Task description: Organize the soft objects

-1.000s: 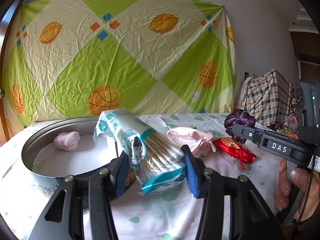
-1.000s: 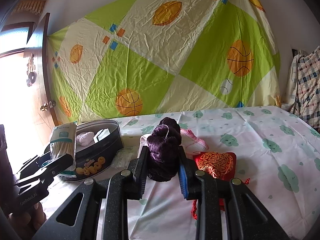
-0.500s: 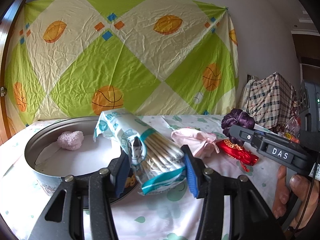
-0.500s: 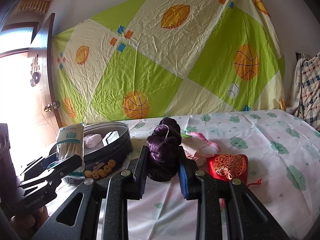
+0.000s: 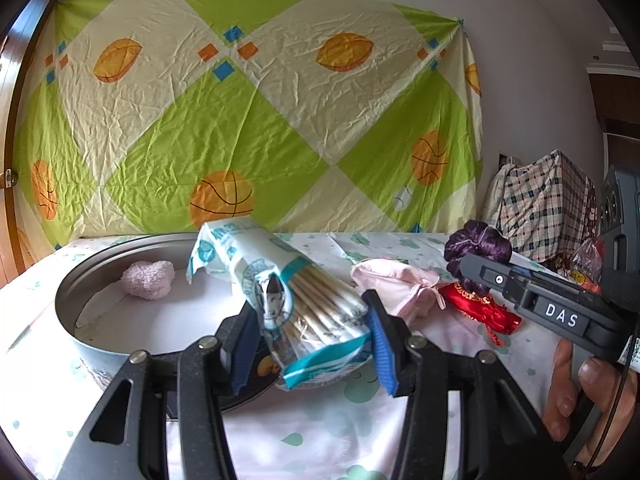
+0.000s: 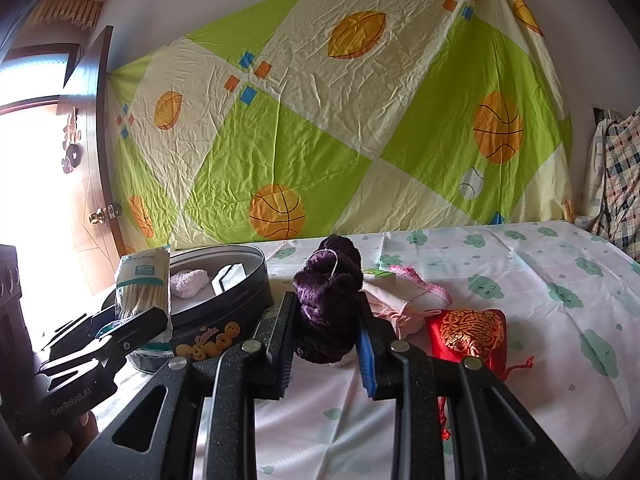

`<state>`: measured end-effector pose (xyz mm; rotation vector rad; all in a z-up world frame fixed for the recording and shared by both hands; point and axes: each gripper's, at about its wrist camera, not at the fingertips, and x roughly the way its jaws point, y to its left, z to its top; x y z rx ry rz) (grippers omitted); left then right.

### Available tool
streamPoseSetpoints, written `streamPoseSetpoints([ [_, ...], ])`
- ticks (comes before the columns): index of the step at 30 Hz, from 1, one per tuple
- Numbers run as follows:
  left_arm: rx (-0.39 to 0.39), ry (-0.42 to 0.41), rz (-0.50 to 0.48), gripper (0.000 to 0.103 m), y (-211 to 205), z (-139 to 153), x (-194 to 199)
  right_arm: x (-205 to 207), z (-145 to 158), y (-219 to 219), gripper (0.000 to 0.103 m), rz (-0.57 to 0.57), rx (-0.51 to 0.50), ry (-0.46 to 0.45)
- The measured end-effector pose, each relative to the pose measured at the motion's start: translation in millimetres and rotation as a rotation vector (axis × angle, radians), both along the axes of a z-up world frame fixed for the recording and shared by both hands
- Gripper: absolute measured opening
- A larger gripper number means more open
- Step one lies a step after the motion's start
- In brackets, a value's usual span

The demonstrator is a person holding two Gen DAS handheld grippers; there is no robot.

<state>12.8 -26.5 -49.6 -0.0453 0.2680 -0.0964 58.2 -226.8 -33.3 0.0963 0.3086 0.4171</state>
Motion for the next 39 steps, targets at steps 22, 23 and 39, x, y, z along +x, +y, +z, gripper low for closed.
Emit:
streamPoseSetpoints([
  [22, -0.018, -0.010, 0.040, 0.049, 23, 3, -2, -1, -1, 30, 0.029, 0.039, -0.007, 0.002],
  [23, -0.018, -0.010, 0.042, 0.049, 24, 4, -1, -1, -1, 32, 0.029, 0.041, -0.007, 0.002],
  [39, -0.027, -0.022, 0.083, 0.049, 42, 5, -3, -2, -2, 52, 0.029, 0.082, -0.011, 0.007],
])
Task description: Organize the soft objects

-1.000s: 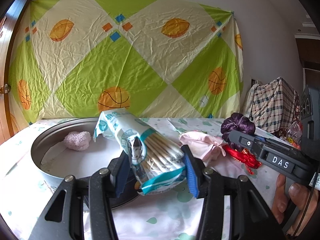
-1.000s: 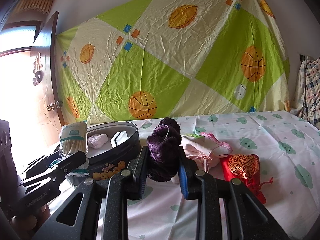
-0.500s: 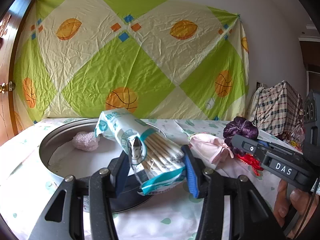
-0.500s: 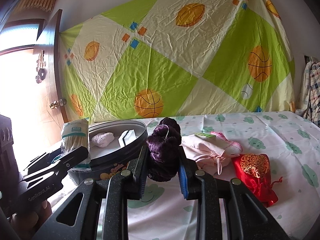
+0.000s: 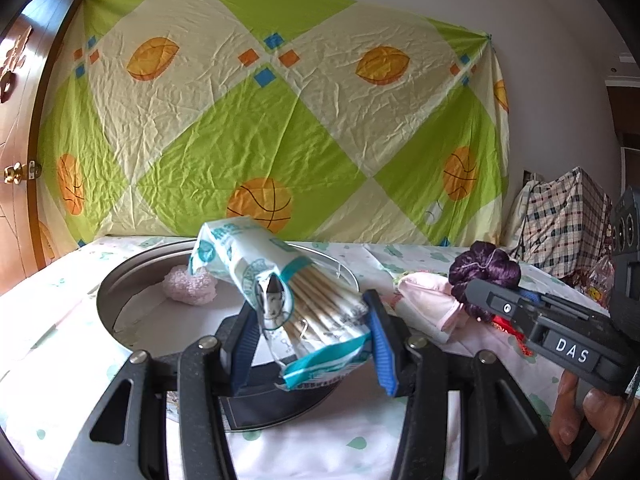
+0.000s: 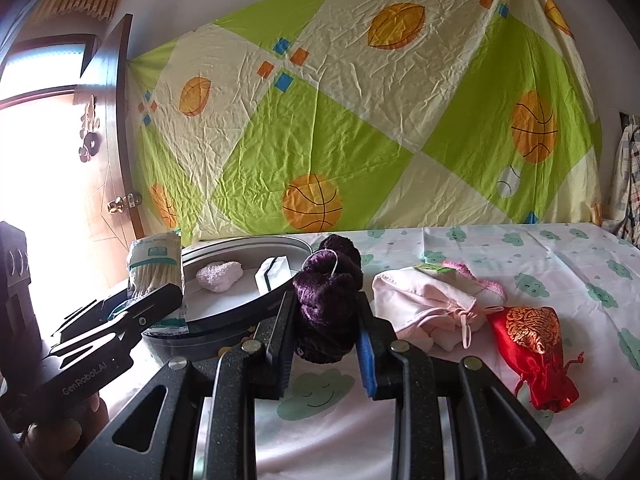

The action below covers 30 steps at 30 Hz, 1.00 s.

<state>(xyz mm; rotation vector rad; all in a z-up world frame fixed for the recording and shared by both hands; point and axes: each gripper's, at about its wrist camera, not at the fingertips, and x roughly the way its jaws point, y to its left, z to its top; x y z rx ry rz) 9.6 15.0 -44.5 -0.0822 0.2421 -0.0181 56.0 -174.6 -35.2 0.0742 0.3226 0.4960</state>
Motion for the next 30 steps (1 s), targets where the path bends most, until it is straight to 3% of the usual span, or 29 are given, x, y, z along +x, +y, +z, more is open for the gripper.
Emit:
streamPoseSetpoints([
  [18, -0.017, -0.005, 0.028, 0.049, 16, 0, -2, -15, -4, 48, 0.029, 0.084, -0.088, -0.032],
  [30, -0.023, -0.003, 0.046, 0.049, 26, -1, -3, -1, -2, 49, 0.029, 0.083, -0.016, 0.020],
])
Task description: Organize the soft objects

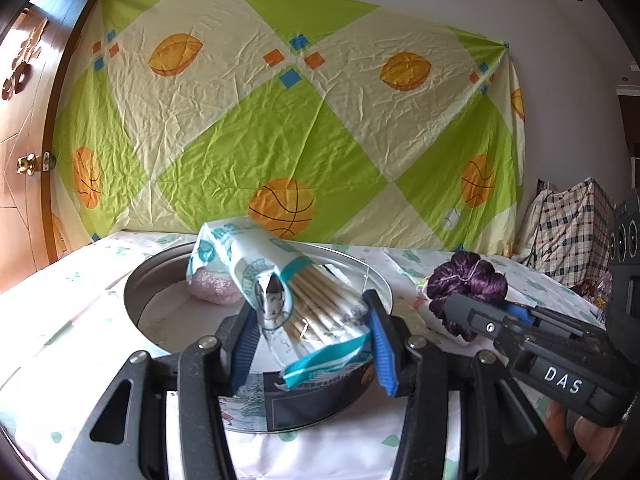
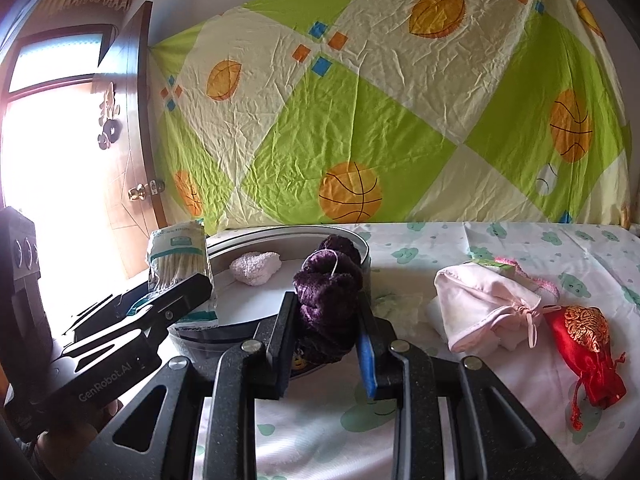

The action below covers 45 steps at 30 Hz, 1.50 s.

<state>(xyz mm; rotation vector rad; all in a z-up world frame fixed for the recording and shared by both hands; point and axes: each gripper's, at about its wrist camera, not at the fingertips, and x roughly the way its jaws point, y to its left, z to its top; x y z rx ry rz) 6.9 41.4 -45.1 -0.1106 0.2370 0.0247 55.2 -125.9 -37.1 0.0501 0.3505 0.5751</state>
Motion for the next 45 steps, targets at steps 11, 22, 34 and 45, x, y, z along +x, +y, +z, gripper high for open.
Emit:
streamPoseSetpoints([
  [11, -0.004, 0.002, 0.017, 0.049, 9, 1, 1, 0, -1, 6, 0.029, 0.014, -0.006, 0.000],
  [22, -0.018, 0.011, 0.028, 0.049, 20, 2, 1, -1, -1, 22, 0.029, 0.053, -0.018, 0.000],
  [34, -0.023, 0.020, 0.033, 0.049, 29, 3, 4, 0, 0, 34, 0.029, 0.087, -0.024, 0.023],
  [45, -0.030, 0.055, 0.021, 0.049, 46, 7, 13, 9, 9, 41, 0.029, 0.124, -0.023, 0.052],
])
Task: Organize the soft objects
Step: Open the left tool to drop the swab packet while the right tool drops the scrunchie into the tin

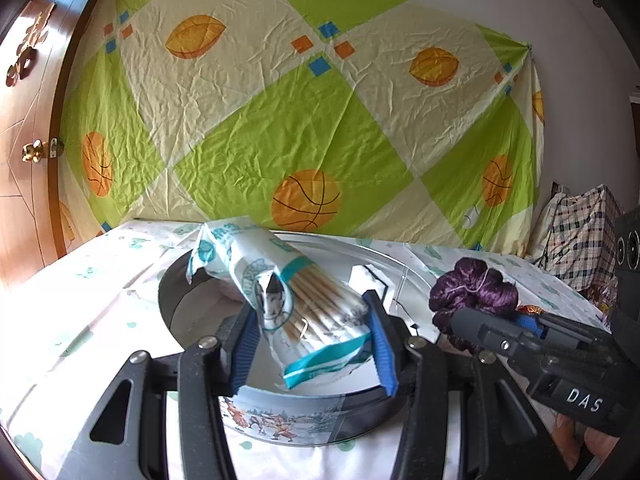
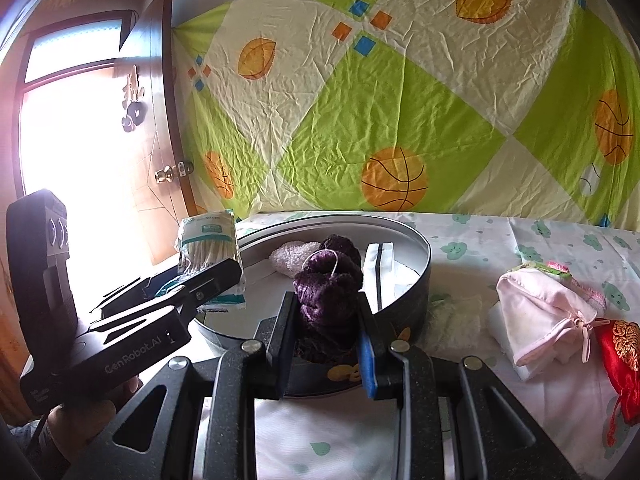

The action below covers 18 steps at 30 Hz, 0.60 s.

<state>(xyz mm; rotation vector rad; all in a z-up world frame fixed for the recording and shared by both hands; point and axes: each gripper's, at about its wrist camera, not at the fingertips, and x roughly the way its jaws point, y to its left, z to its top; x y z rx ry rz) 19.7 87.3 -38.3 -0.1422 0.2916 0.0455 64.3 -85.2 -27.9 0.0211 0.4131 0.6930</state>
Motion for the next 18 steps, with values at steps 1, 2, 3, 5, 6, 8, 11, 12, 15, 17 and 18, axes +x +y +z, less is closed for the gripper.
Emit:
streamPoseSetpoints([
  [1, -0.006, 0.011, -0.006, 0.049, 2, 1, 2, 2, 3, 1, 0.029, 0.004, 0.000, 0.004],
  [2, -0.008, 0.024, -0.010, 0.049, 4, 2, 5, 6, 6, 3, 0.029, 0.008, -0.002, 0.009],
  [3, -0.006, 0.040, -0.014, 0.049, 6, 4, 9, 10, 11, 5, 0.029, 0.015, -0.003, 0.015],
  [5, -0.009, 0.072, -0.025, 0.049, 11, 7, 17, 20, 20, 11, 0.029, 0.027, -0.008, 0.020],
  [6, -0.014, 0.083, -0.030, 0.049, 14, 8, 21, 26, 24, 14, 0.029, 0.029, -0.017, 0.020],
  [8, -0.010, 0.106, -0.034, 0.049, 18, 12, 28, 37, 31, 22, 0.029, 0.035, -0.034, 0.021],
  [11, 0.019, 0.143, -0.038, 0.049, 22, 18, 39, 57, 35, 34, 0.029, 0.051, -0.060, 0.045],
  [12, 0.032, 0.155, -0.035, 0.049, 22, 19, 42, 64, 35, 39, 0.029, 0.056, -0.069, 0.058],
  [15, 0.068, 0.202, -0.022, 0.049, 26, 20, 57, 85, 33, 53, 0.029, 0.061, -0.095, 0.097],
  [17, 0.072, 0.241, -0.027, 0.049, 30, 19, 67, 97, 30, 64, 0.029, 0.056, -0.133, 0.112],
  [18, 0.072, 0.261, -0.028, 0.049, 32, 18, 73, 102, 27, 70, 0.029, 0.057, -0.152, 0.116],
])
